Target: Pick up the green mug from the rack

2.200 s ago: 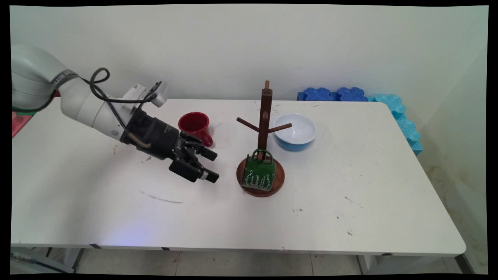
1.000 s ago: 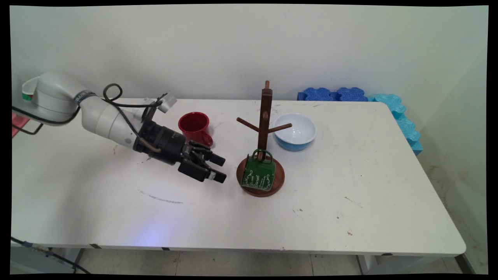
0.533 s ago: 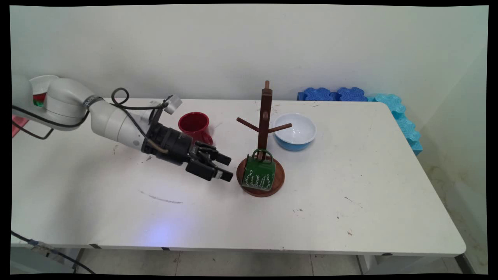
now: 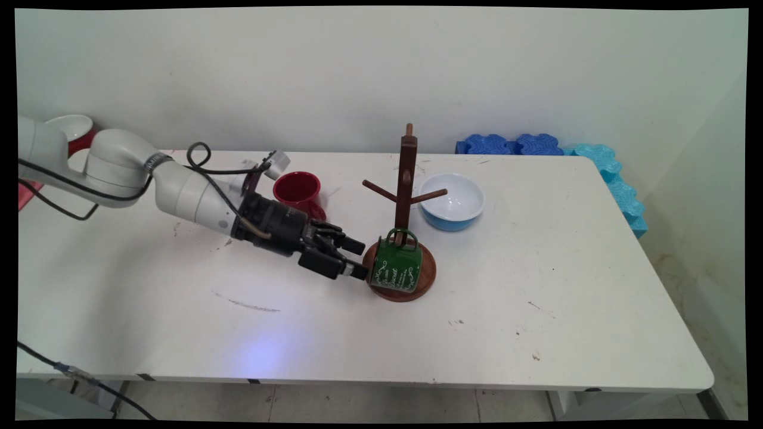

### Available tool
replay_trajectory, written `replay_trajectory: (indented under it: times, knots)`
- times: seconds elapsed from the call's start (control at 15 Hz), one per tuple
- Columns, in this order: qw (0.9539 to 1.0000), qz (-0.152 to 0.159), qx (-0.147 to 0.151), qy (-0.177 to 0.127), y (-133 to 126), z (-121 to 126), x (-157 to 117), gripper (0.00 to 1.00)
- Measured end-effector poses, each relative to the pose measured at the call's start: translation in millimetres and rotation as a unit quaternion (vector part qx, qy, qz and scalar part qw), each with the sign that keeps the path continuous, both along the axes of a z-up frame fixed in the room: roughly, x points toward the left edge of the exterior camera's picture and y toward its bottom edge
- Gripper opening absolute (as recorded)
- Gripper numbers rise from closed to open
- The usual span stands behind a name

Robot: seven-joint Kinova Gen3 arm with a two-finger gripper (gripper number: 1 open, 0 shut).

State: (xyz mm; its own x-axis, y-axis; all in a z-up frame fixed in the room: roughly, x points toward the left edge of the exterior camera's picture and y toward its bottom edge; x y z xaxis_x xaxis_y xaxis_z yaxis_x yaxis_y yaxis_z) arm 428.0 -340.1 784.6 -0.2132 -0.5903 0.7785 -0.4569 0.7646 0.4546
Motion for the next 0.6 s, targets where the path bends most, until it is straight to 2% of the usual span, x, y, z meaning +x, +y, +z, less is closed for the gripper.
replay_trajectory:
  times: [0.6]
  knots:
    - [1.0,0.004,-0.001,0.002,-4.4,-10.9,-16.4,1.0]
